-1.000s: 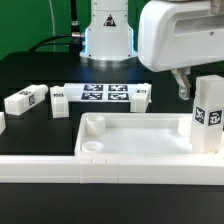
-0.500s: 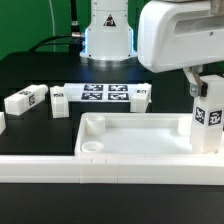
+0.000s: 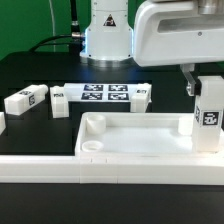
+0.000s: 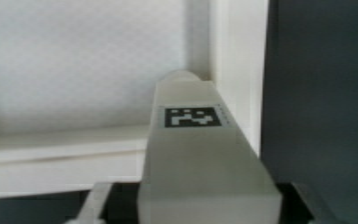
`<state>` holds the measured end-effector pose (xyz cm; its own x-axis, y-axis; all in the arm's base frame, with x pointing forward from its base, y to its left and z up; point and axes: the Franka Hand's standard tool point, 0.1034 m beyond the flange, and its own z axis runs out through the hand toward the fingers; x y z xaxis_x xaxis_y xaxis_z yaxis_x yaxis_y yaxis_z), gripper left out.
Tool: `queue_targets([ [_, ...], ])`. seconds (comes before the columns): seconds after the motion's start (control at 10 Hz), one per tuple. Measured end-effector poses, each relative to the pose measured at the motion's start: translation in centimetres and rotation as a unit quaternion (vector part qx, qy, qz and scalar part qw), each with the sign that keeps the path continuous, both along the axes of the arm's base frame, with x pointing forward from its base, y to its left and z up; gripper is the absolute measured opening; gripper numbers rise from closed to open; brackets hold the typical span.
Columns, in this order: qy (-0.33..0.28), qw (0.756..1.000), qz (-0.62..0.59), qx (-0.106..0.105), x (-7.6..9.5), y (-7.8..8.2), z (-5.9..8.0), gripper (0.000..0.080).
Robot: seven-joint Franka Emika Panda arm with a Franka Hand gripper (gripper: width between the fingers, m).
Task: Assemble desk
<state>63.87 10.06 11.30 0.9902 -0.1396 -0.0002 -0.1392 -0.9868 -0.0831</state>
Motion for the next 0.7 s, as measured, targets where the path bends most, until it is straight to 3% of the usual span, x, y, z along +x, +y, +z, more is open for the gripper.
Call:
queue_targets([
  [0.4,0.012,0.984,-0.179,0.01,0.1,-0.21,-0.04,0.0291],
  [0.7,0.024,0.955,-0.296,0.015,0.17,-0.24,-0.06,0.0291],
])
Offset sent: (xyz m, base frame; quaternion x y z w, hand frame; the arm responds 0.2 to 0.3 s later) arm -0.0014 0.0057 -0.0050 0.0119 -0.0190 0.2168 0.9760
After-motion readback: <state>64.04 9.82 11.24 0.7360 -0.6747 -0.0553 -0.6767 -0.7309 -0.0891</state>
